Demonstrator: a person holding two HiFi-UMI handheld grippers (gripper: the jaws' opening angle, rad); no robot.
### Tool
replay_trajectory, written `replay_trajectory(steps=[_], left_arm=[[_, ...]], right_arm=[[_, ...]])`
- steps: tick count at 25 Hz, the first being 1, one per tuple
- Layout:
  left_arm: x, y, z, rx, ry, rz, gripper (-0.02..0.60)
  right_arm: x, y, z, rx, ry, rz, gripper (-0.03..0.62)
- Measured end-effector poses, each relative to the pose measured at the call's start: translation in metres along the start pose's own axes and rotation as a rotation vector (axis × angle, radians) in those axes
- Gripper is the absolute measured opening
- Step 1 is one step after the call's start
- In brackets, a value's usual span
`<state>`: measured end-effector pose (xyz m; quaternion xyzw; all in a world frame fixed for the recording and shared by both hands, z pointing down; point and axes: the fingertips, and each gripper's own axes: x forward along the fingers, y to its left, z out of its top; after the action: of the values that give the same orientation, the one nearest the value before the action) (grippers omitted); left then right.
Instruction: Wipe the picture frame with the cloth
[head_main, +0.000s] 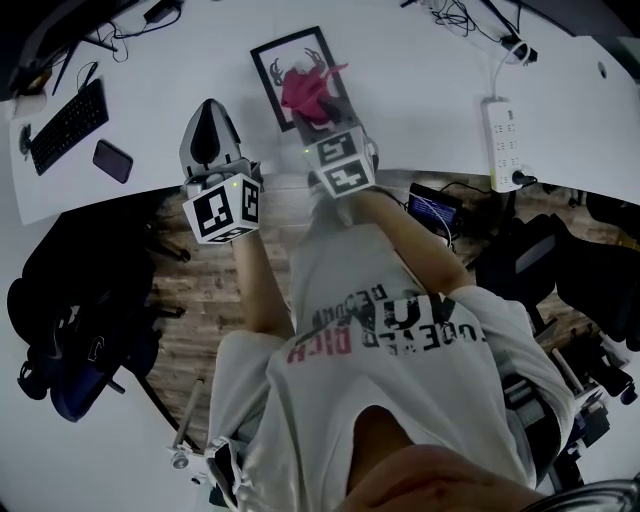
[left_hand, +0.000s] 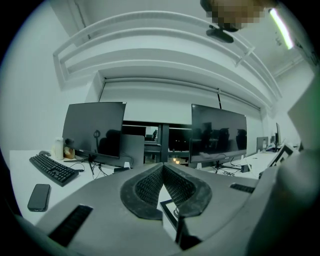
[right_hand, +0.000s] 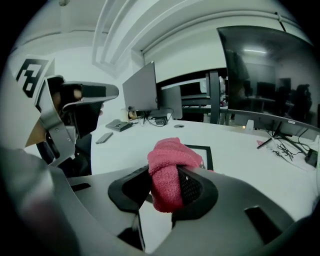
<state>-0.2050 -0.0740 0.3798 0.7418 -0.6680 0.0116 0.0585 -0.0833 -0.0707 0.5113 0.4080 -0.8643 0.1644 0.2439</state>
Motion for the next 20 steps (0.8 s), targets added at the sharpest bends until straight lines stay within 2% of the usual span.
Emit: replay_trajectory(steps=[7,12,20], left_arm=[[0.006,-0.026,0.015,0.008,-0.015,0.009,-0.003],[0.005,-0.044,0.028,-0.030,-0.034,0.012,-0.003],[0.004,-0.099,0.061,-0.019,-0.081,-0.057,-0.003]], right_arm=[[-0.031,-0.030,0.034,0.015,-0.099,-0.026,0.117],[-0.059,-0.050,0.059,0.023,-0.171,-0.042,0.118],[-0.123,-0.084,0.102,0.030,-0.324,-0.075,0.118]])
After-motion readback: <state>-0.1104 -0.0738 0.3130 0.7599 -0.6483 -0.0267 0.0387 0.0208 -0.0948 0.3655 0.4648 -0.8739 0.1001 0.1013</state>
